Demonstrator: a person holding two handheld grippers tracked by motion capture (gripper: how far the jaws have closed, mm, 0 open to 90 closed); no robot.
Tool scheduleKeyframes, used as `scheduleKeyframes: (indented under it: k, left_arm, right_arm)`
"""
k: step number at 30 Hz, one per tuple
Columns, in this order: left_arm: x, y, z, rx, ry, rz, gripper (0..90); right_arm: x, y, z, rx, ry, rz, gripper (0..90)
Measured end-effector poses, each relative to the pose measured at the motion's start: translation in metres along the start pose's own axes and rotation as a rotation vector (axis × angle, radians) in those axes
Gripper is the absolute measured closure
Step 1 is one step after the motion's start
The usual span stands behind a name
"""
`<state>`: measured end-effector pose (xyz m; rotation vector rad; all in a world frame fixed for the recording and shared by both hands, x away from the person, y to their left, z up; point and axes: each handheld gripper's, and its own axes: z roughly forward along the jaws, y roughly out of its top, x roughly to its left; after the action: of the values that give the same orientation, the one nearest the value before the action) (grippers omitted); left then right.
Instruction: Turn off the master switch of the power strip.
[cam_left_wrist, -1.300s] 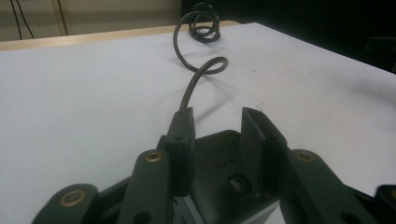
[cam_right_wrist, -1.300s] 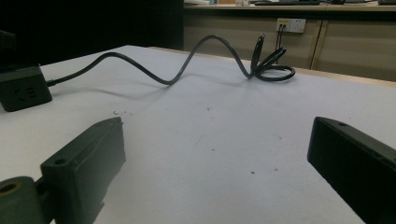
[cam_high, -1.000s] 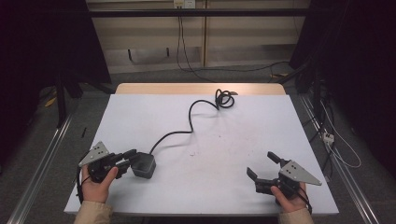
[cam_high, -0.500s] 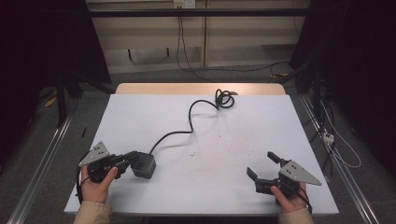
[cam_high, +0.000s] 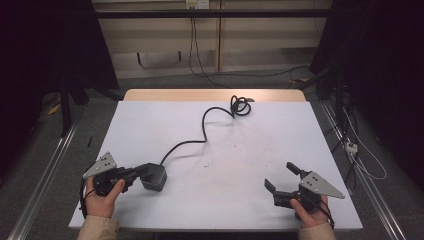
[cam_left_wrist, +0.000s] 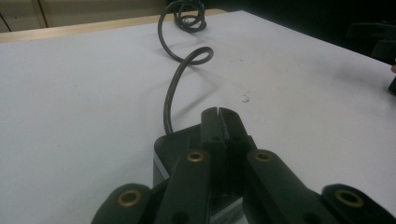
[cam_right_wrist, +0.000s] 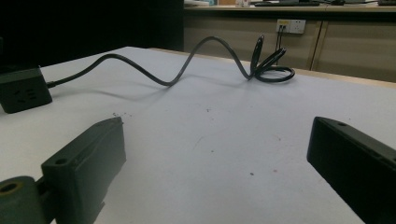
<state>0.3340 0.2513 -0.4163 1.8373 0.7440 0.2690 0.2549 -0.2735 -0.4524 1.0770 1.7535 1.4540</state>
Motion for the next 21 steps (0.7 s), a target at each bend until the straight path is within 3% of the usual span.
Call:
scheduleKeyframes:
  k: [11, 21]
  left_arm:
    - [-0.0023, 0.0015, 0.0006, 0.005, -0.043, -0.005, 90.0]
    - [-0.0033, 0.0004, 0.0046, 0.052, -0.069, -0.008, 90.0]
  right_arm:
    - [-0.0003, 0.0000, 0.0001, 0.000, 0.001, 0.000, 3.7]
    - [0.0003, 0.0001, 0.0005, -0.001, 0.004, 0.002, 3.7]
